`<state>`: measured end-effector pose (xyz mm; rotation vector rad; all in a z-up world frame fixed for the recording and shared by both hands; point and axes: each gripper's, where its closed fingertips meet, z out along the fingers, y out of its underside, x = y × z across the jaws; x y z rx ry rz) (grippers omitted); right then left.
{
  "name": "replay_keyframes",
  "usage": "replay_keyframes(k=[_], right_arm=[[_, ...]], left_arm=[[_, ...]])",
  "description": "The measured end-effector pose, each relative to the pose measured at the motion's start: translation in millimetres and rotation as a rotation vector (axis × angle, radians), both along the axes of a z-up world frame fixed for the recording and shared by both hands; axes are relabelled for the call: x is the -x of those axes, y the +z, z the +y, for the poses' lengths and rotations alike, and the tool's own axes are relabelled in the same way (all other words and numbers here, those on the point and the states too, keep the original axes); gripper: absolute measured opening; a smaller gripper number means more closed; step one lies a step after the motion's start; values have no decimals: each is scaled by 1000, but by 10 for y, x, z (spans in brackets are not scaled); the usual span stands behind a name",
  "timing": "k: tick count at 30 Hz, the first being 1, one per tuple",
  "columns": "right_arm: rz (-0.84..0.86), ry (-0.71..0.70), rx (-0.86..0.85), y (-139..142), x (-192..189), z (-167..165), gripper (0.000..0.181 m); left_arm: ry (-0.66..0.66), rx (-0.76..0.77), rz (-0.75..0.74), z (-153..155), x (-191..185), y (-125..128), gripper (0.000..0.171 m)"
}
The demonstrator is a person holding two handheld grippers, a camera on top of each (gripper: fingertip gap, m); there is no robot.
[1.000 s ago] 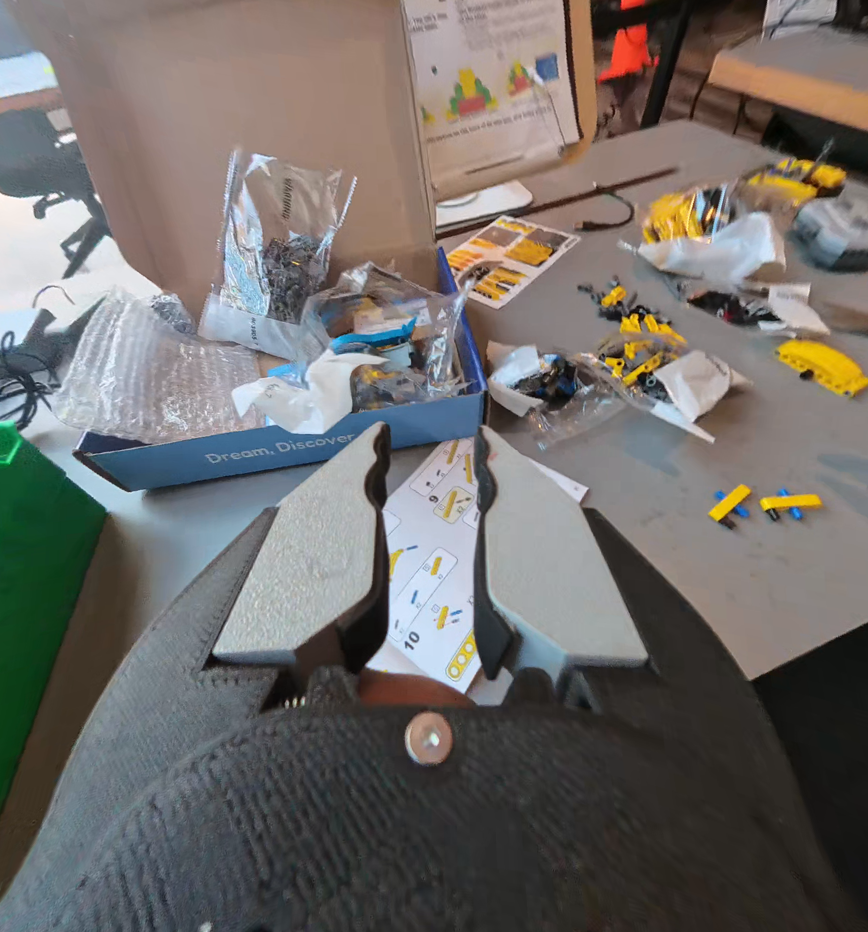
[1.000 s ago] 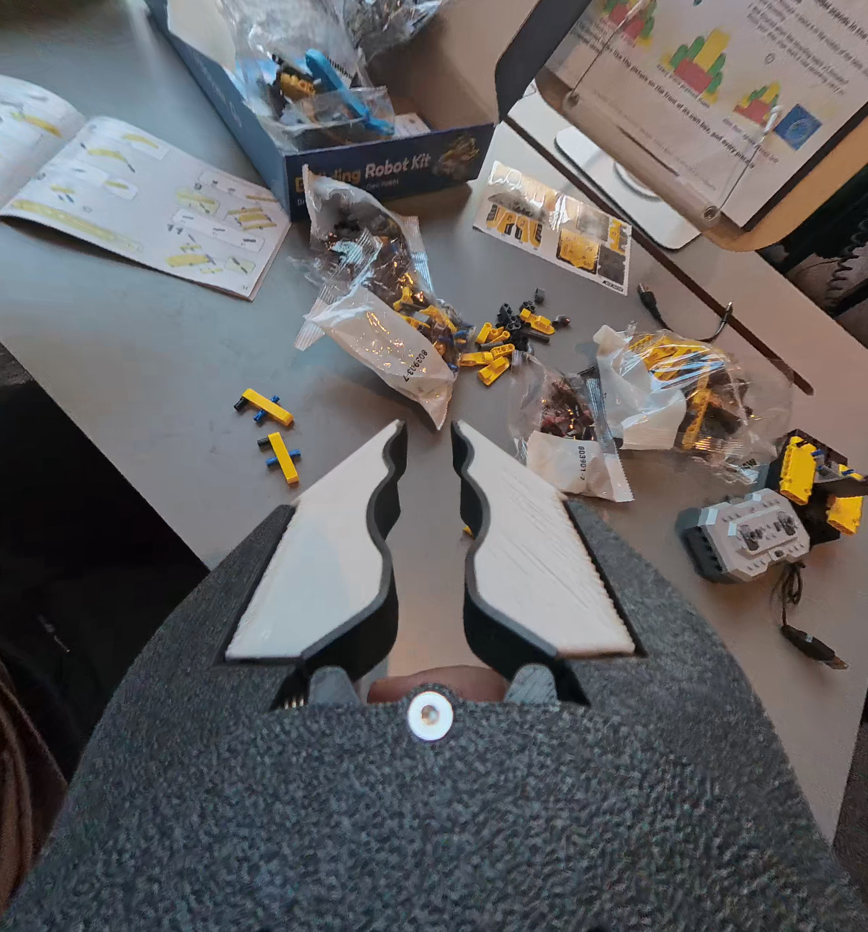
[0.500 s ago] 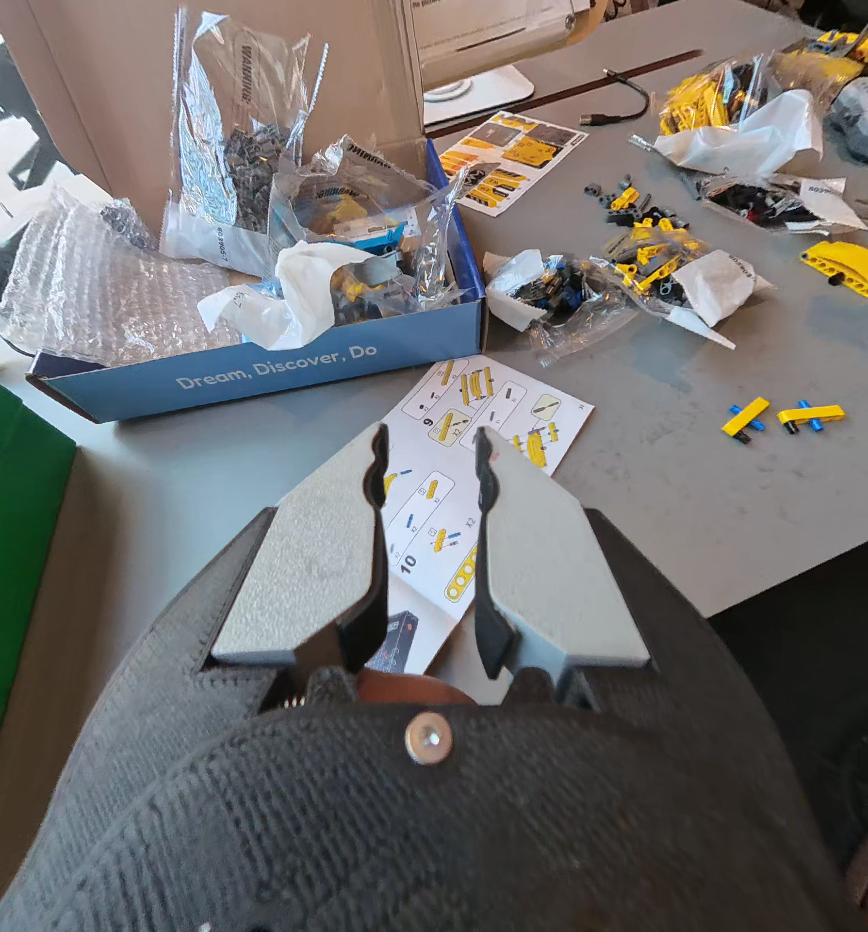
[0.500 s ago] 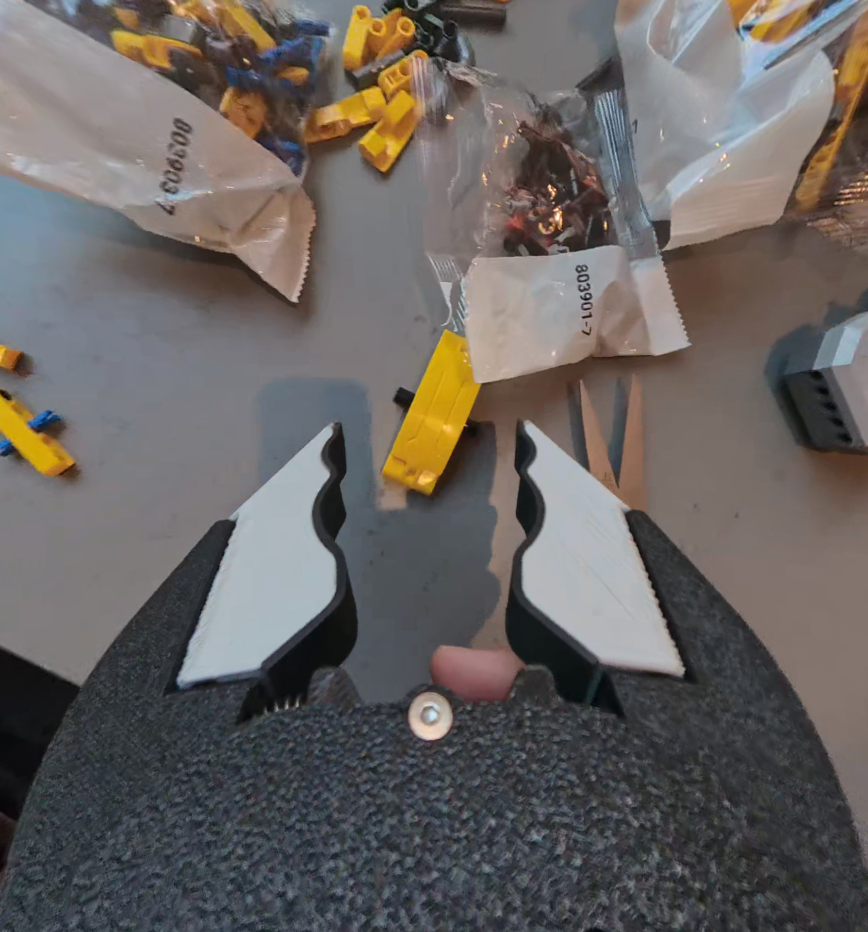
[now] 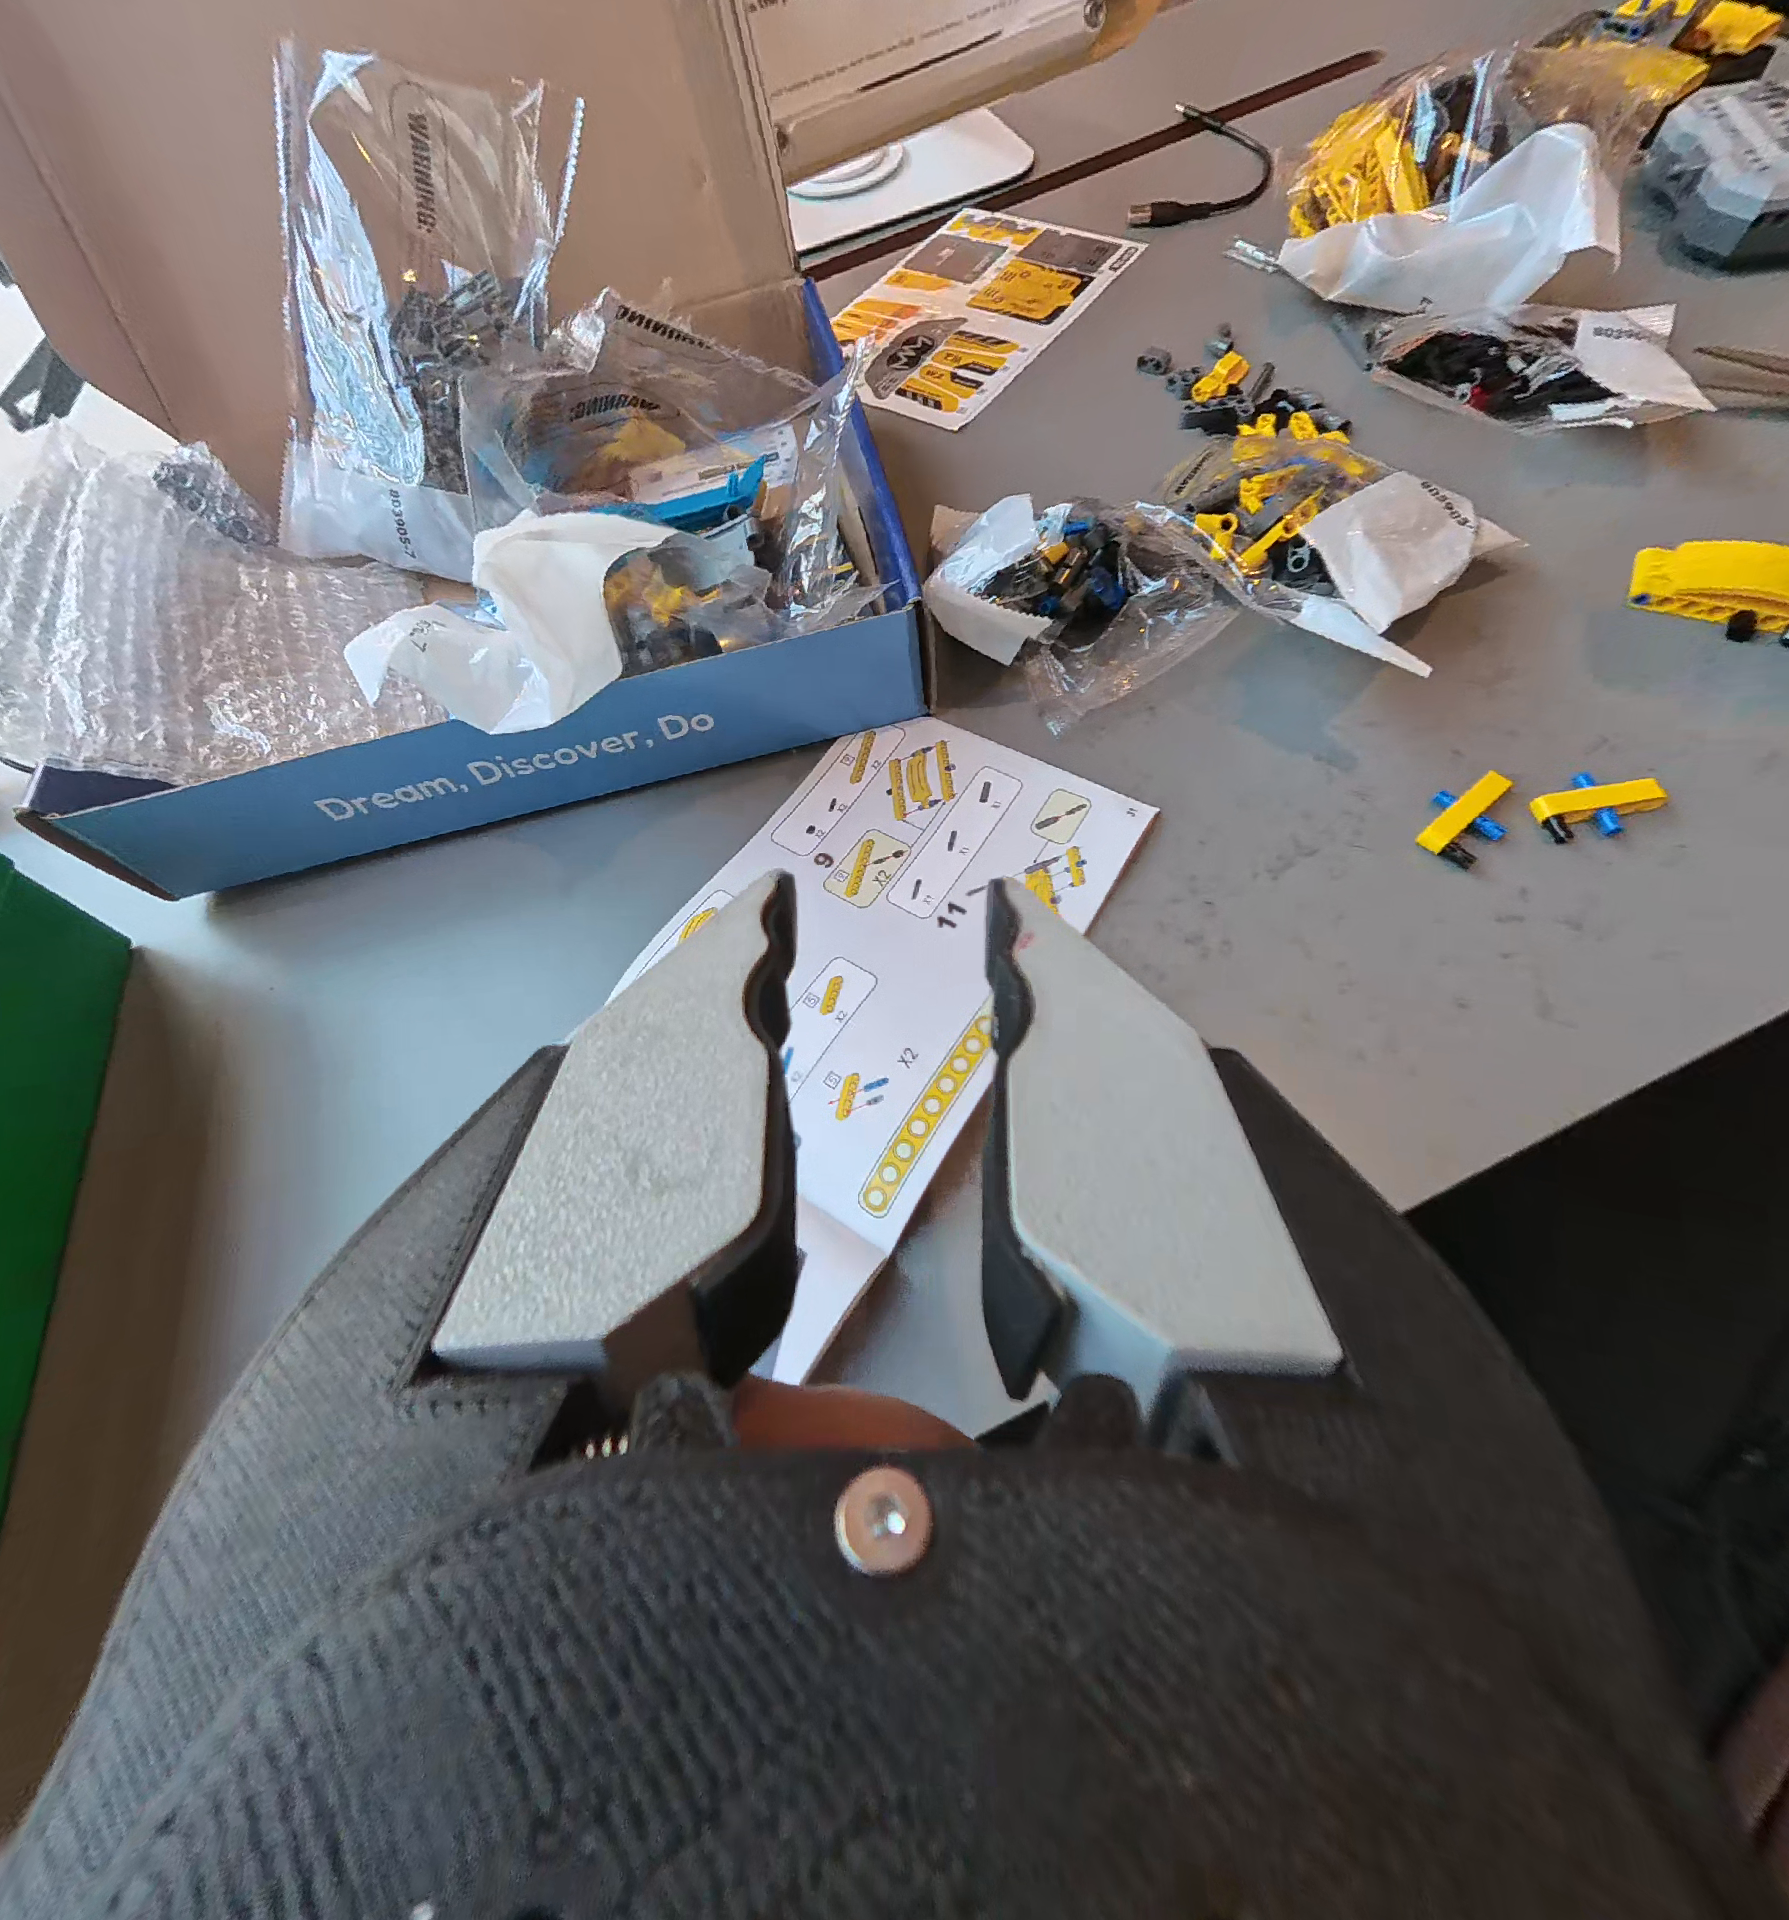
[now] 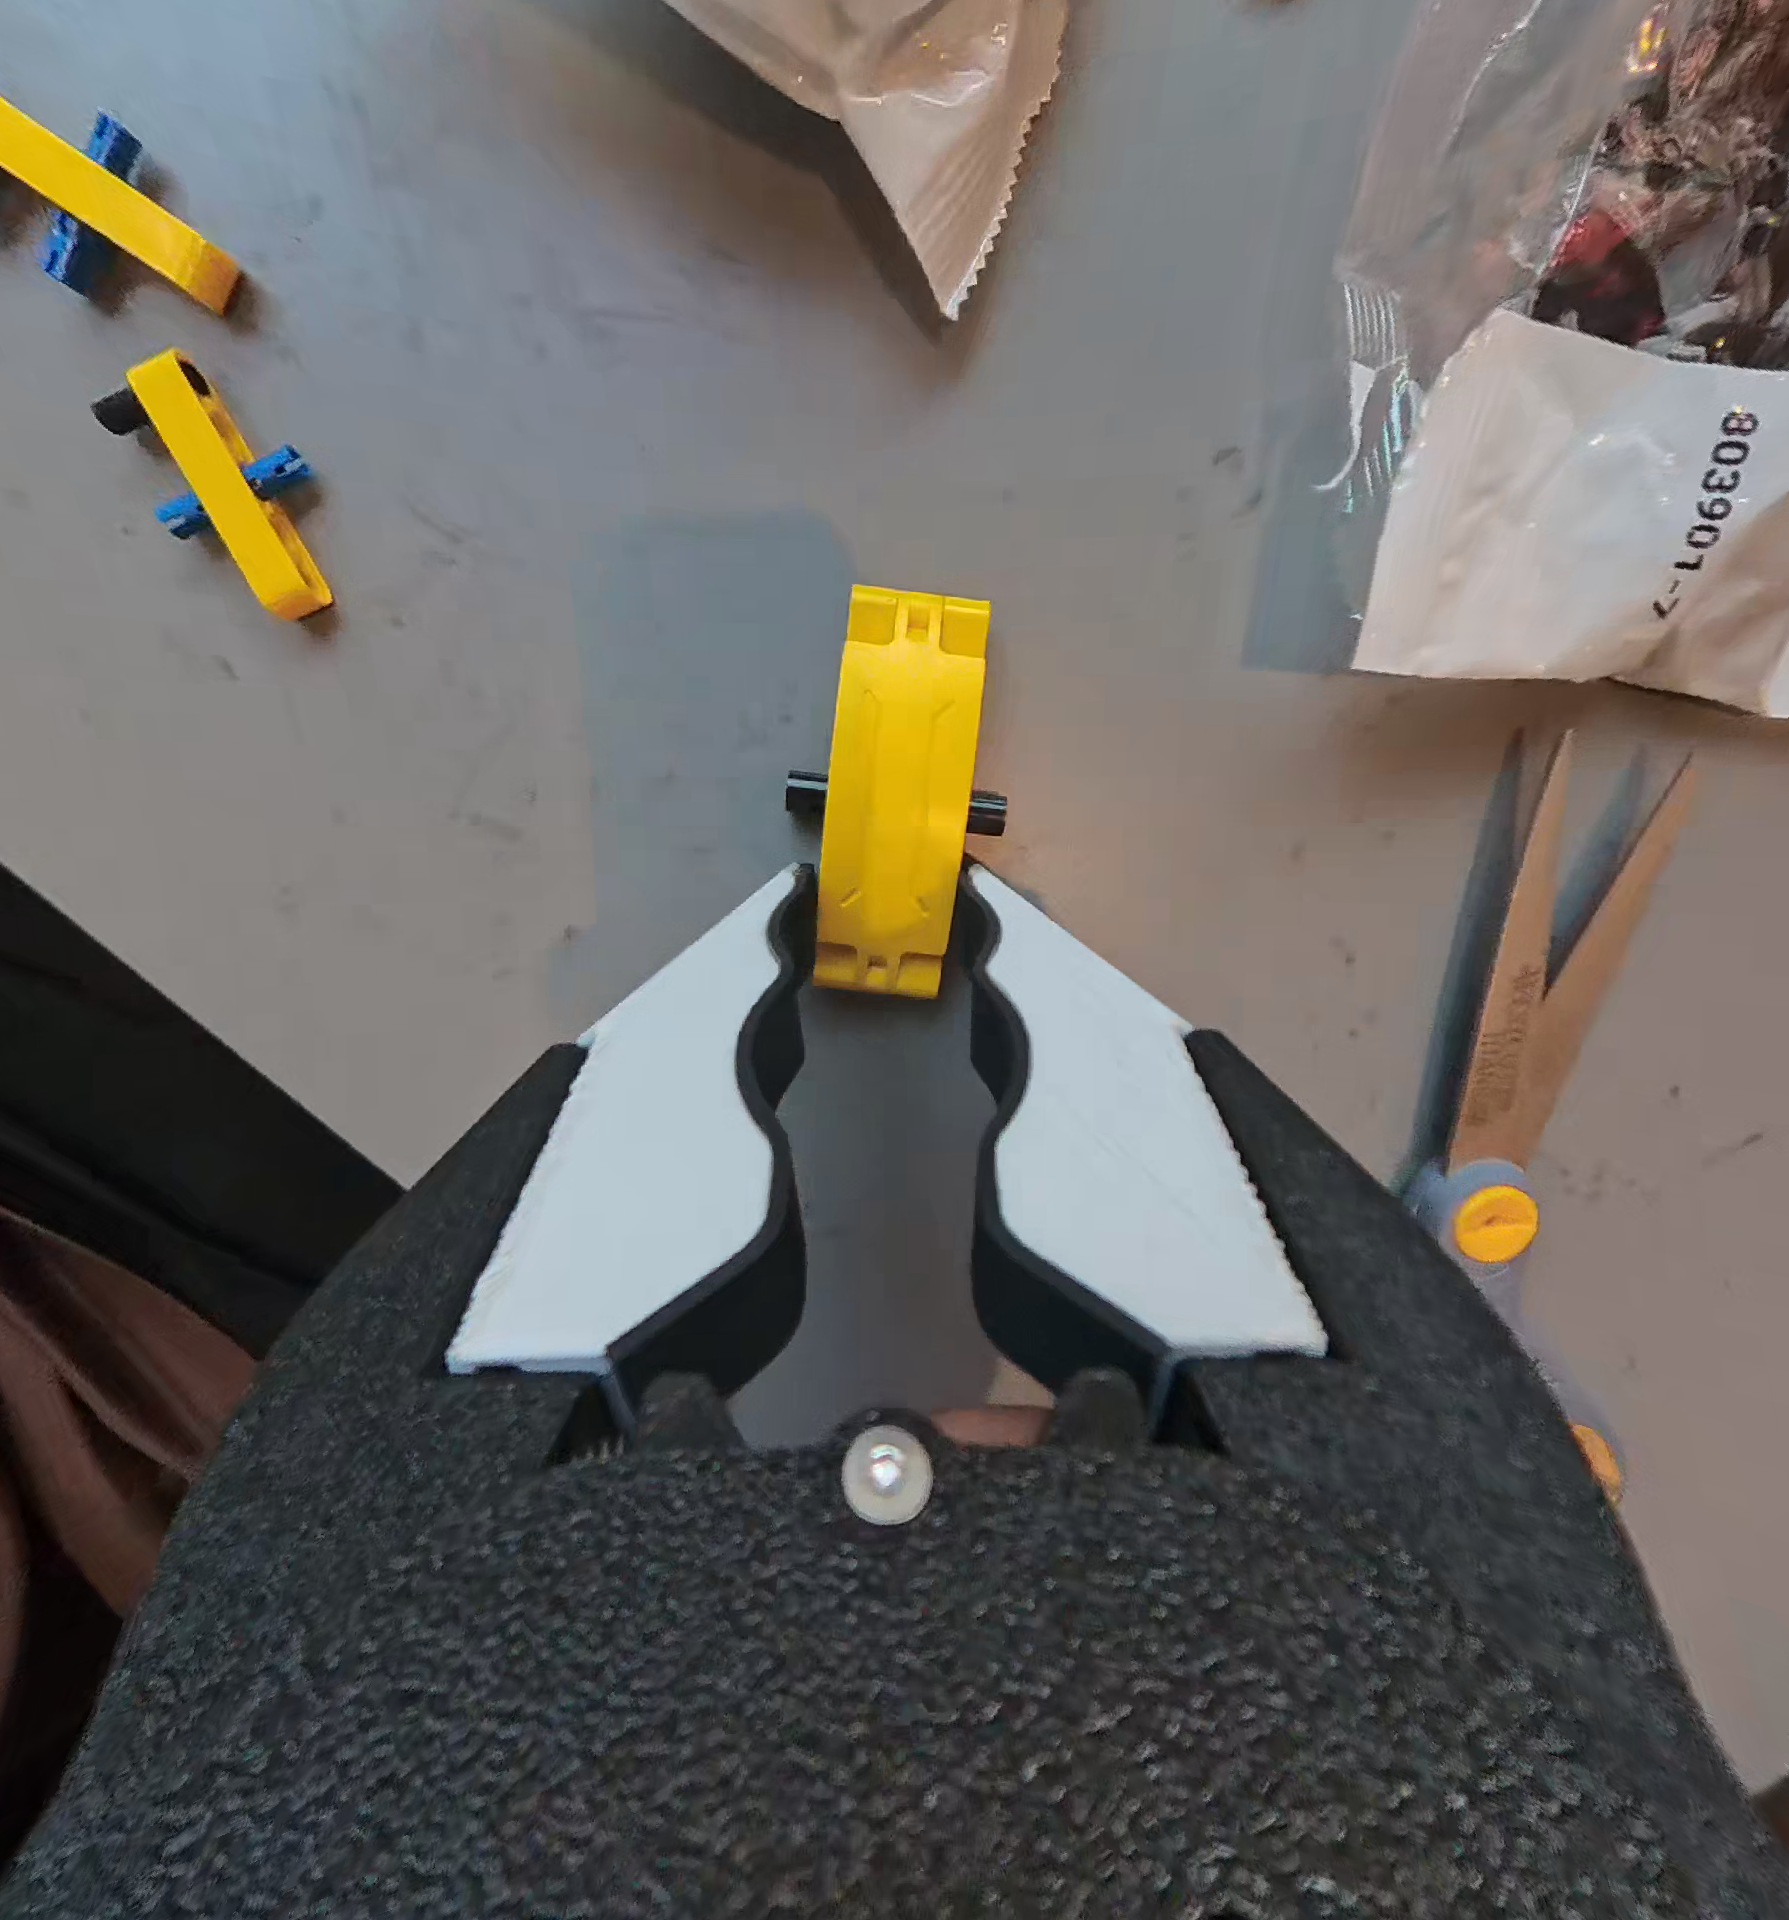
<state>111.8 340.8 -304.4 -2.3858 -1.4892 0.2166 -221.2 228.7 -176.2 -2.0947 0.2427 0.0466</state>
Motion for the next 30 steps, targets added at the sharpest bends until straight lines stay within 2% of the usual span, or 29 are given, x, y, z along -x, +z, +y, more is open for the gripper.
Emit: replay_keyframes(k=[6,9,14,18,21,24,27,30], right_arm=[[29,108,56,53,171,-318,26],[17,170,75,75,210,-456,37],[10,167,35,201,168,-414,45],[168,136,-52,629,324,-317,45],[337,125,-161,1158,583,-297,44],[541,175,-243,1634,848,-415,38],[642,185,-277,1762,909,-393,37],[634,128,-314,1582,801,-171,38]], left_arm=[[-27,-30,25,-38,-112,116,34],[-33,-18,29,-27,-118,77,35],[-9,-13,25,-1,-42,31,38],[56,-93,-30,7,106,204,42],[60,-153,-98,11,144,345,41],[54,-196,-99,37,151,400,38],[62,-210,-132,89,74,226,38],[-151,-89,-235,-127,-510,-361,52]])
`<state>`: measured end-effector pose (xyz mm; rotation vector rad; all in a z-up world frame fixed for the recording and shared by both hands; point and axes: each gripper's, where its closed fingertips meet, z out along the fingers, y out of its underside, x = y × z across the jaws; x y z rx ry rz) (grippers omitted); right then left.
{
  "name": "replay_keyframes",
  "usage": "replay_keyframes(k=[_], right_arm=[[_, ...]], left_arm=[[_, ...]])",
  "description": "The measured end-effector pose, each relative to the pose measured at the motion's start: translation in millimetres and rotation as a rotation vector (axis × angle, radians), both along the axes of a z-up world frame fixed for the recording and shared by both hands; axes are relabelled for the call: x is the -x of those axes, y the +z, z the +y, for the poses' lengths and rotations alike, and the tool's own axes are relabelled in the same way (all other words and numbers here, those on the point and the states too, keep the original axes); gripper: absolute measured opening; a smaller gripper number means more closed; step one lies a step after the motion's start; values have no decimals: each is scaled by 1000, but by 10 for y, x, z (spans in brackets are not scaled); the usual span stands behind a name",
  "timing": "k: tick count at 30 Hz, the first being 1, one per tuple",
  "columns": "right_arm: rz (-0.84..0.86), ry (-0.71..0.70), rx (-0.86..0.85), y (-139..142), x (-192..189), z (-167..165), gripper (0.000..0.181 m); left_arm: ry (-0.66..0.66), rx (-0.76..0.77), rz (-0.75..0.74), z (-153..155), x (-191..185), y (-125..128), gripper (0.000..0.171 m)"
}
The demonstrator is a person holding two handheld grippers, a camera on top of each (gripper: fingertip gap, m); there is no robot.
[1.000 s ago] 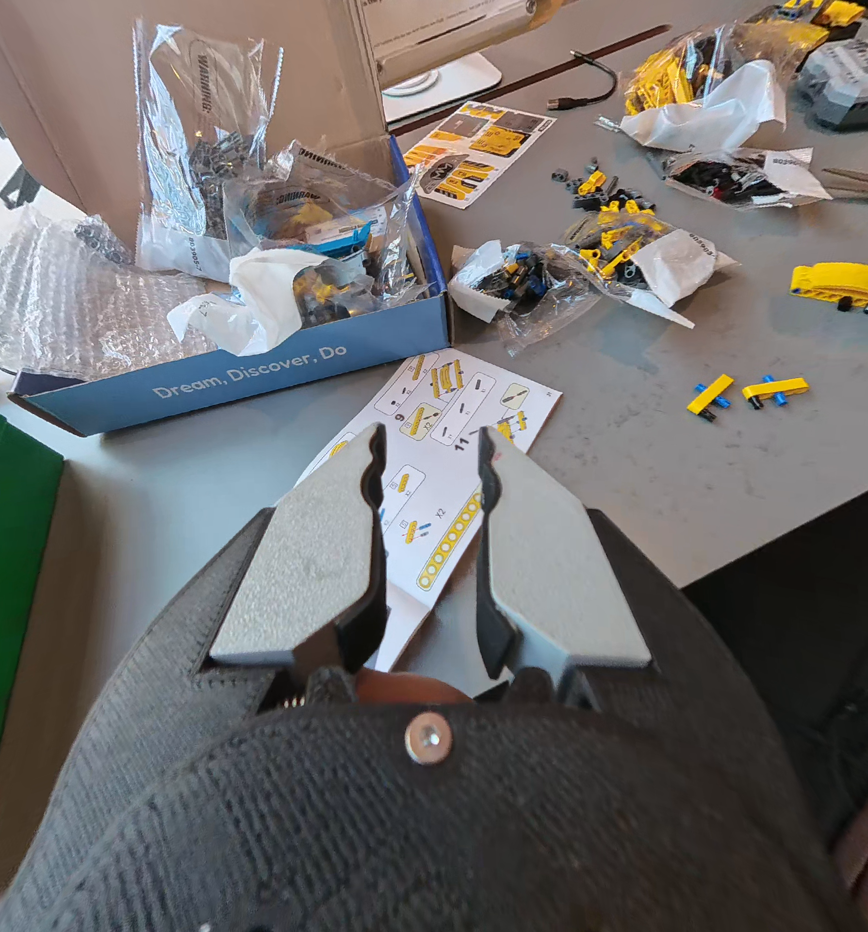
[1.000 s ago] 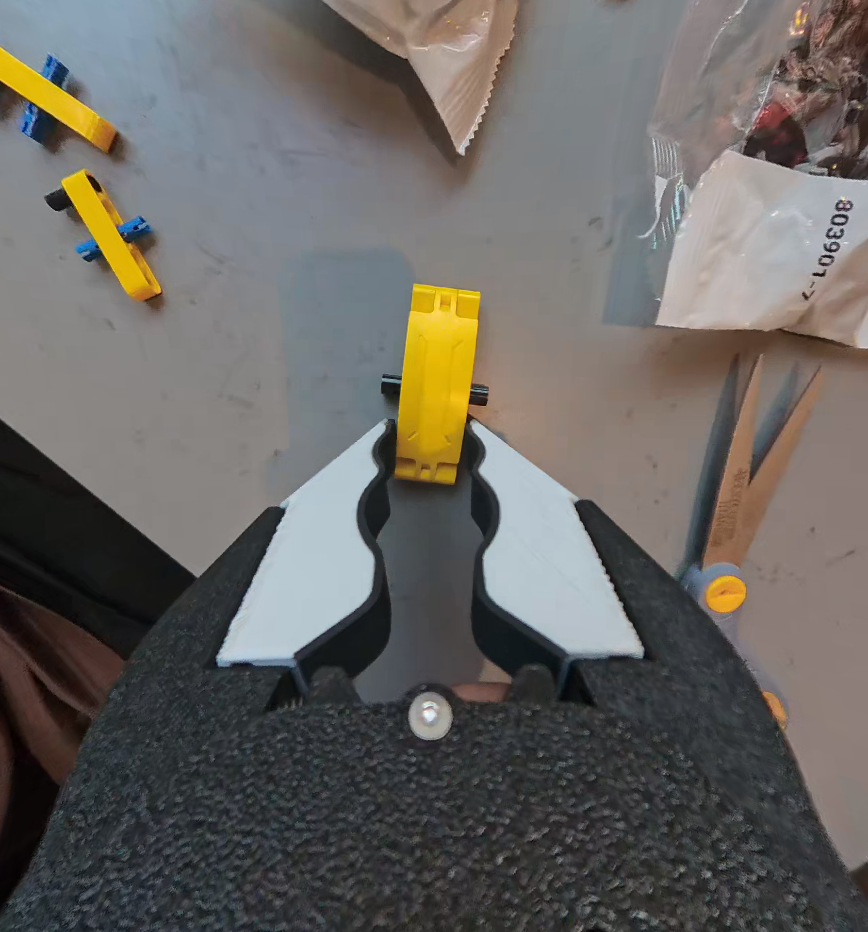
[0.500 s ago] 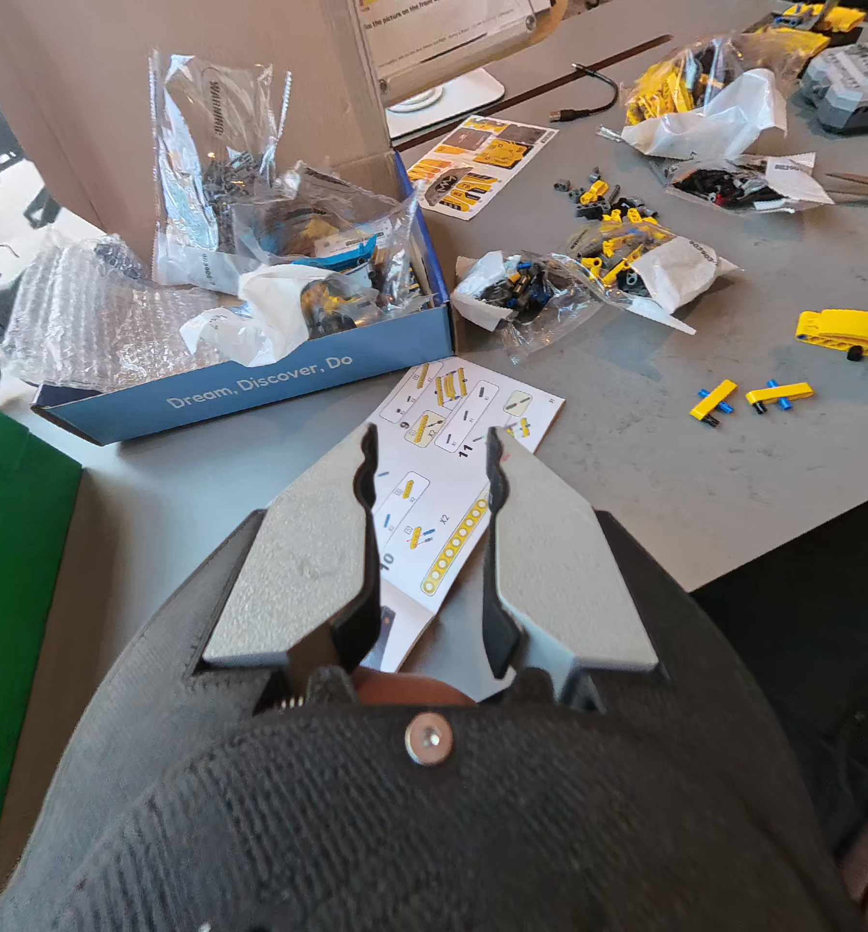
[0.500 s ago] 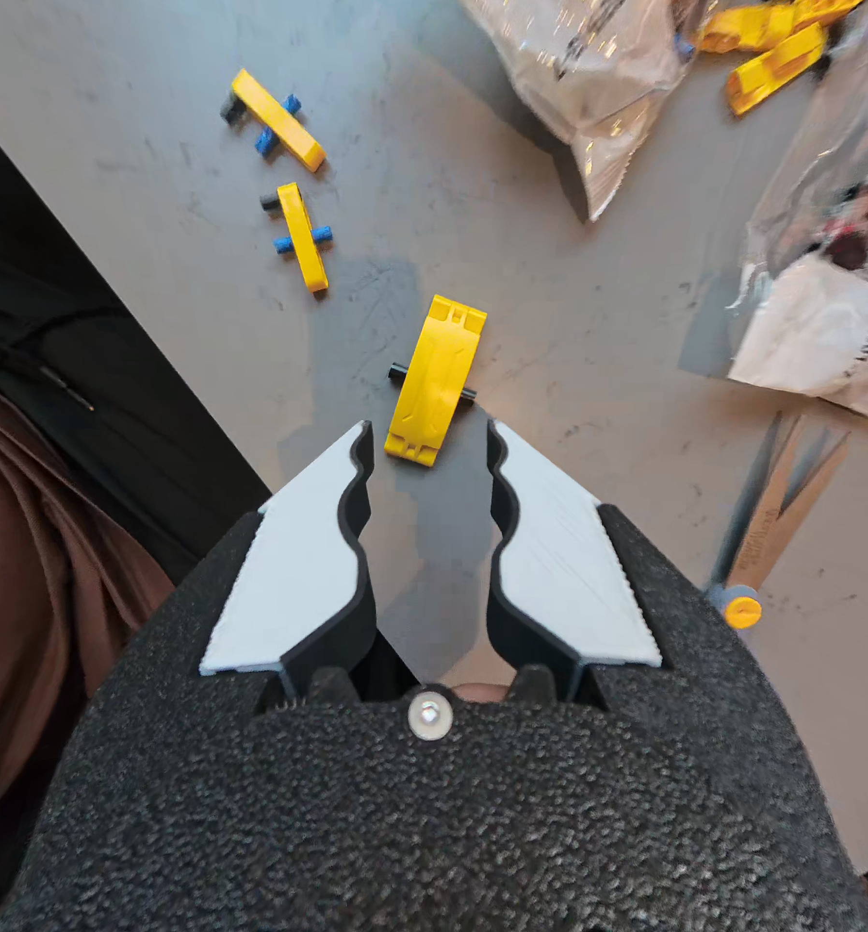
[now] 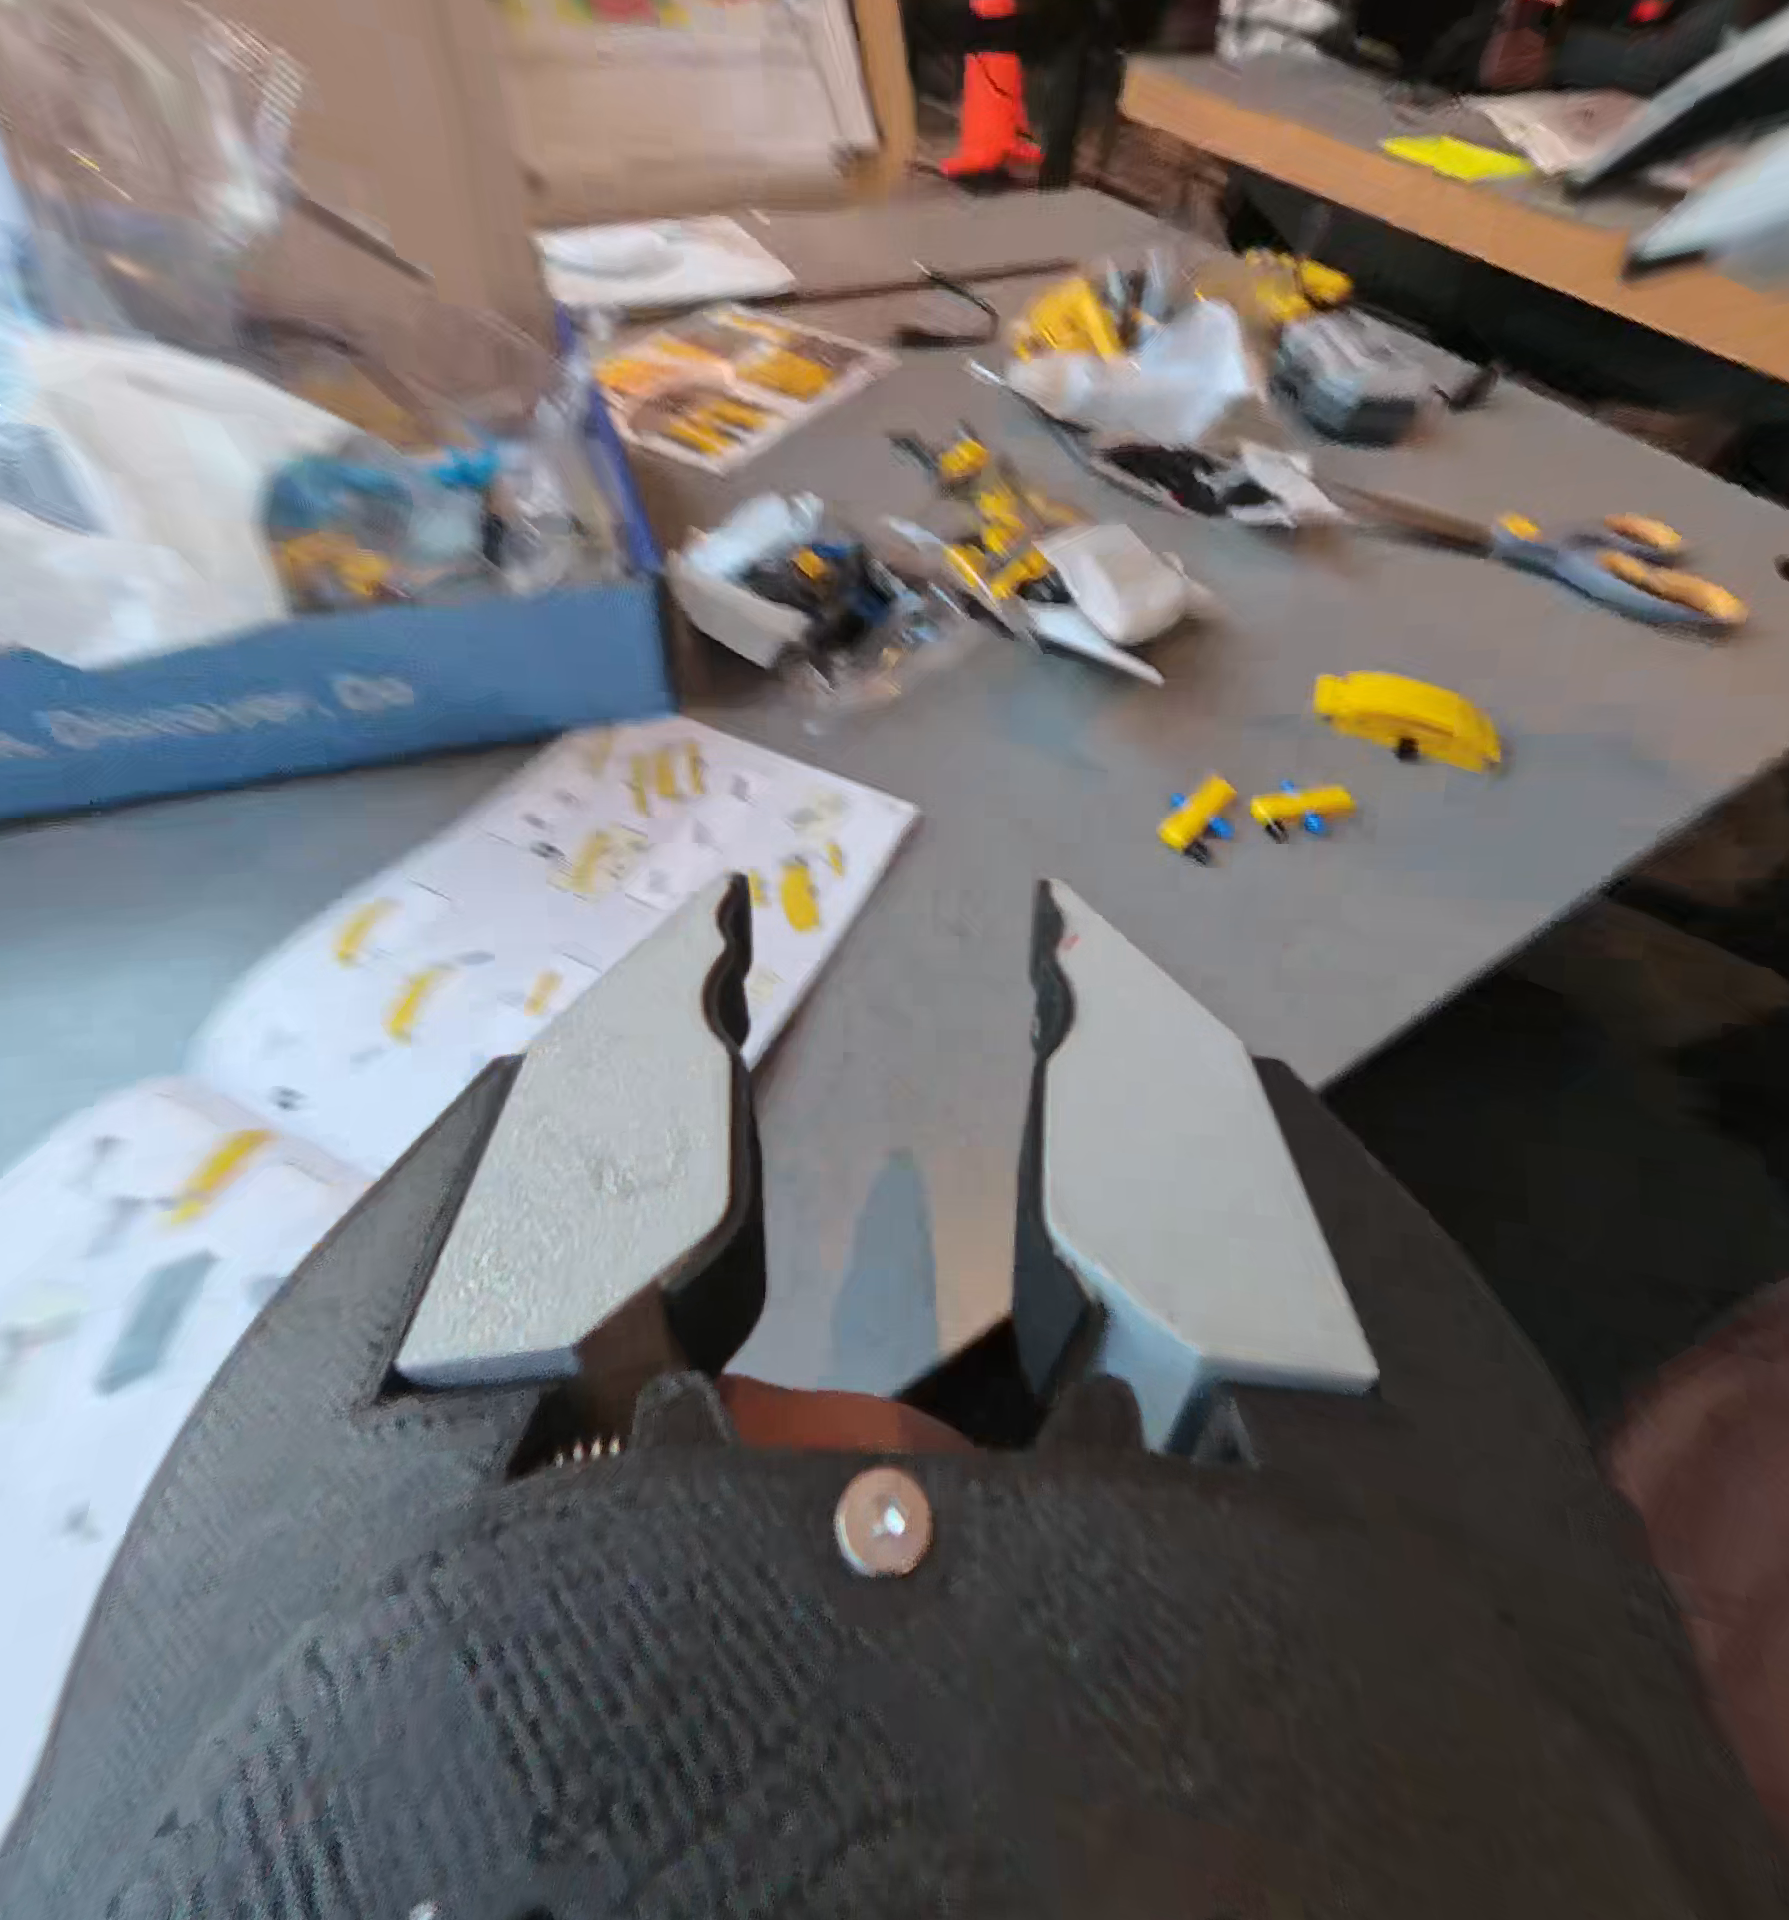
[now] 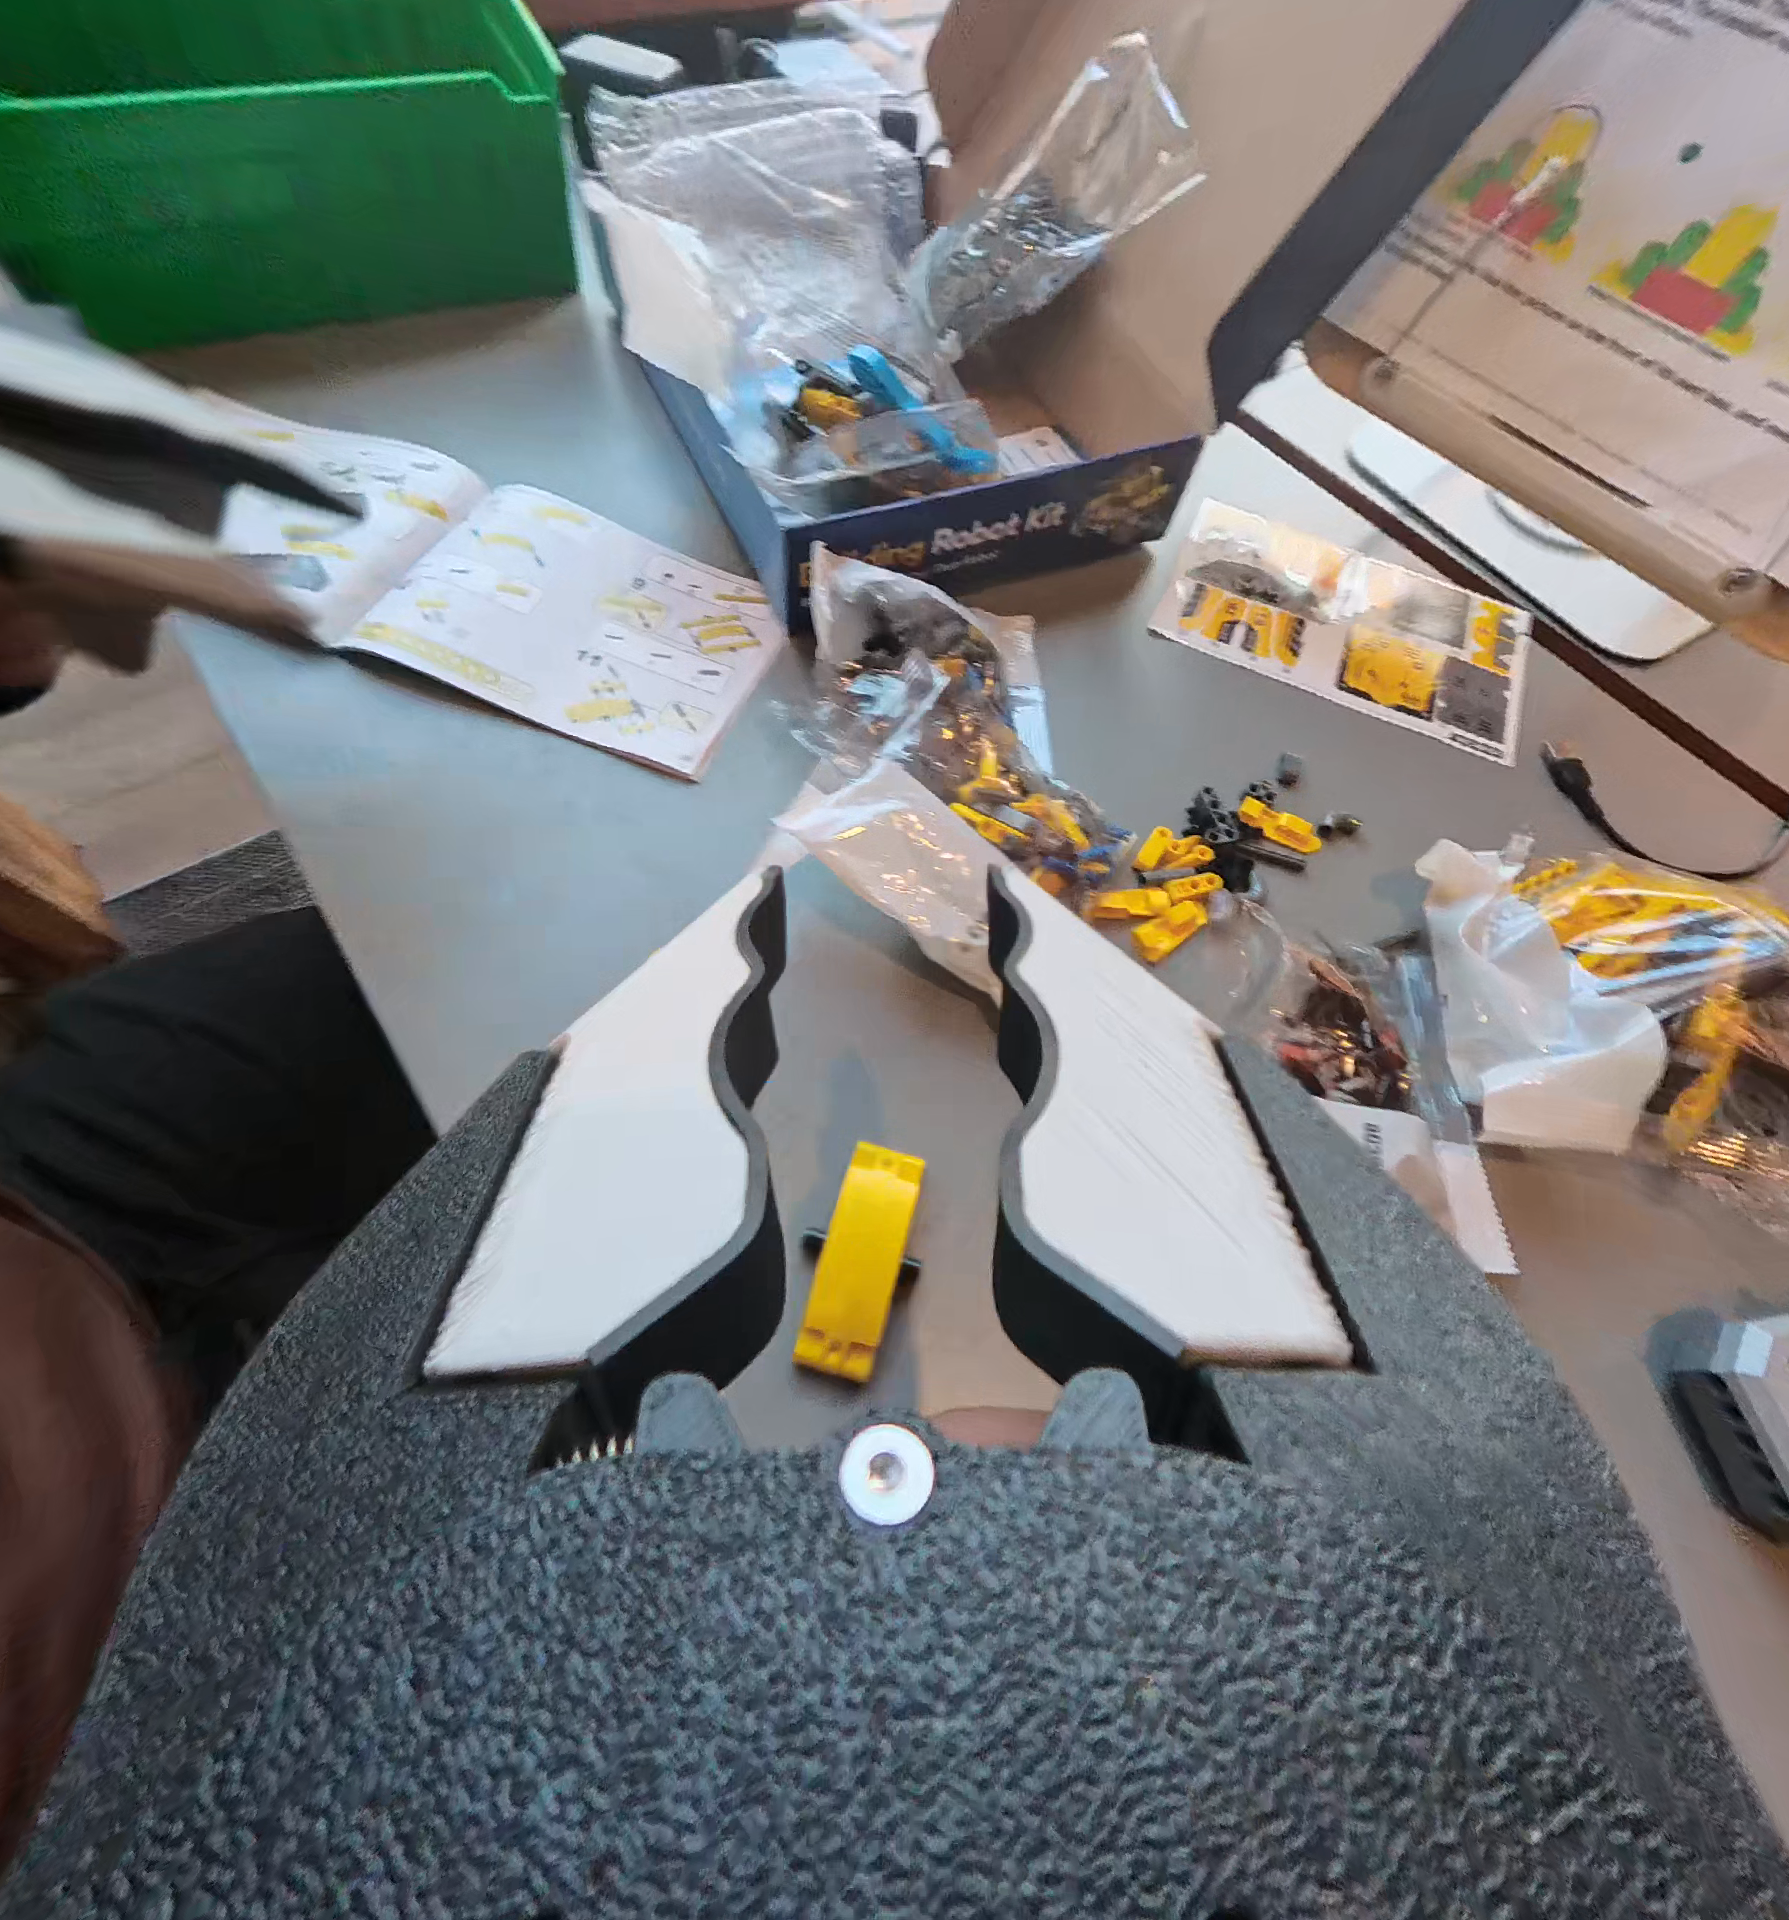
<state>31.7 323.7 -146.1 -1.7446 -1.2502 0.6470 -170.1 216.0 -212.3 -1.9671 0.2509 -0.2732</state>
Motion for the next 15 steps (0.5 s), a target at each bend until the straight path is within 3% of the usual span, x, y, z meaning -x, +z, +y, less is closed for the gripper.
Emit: replay_keyframes(k=[2,7,10,12,15], right_arm=[[1,-37,-27,-153,-87,157,38],[69,-61,-17,-500,-65,490,38],[78,-37,-13,-651,47,657,42],[81,-15,-35,-662,128,756,43],[110,7,-87,-574,247,886,42]], left_arm=[[-79,-37,-3,-187,-235,-169,54],[-268,-156,-1,-326,-631,-201,53],[-376,-115,-142,-315,-760,-234,54],[-402,-143,-211,-316,-775,-195,53],[-464,-218,-163,-336,-856,-122,51]])
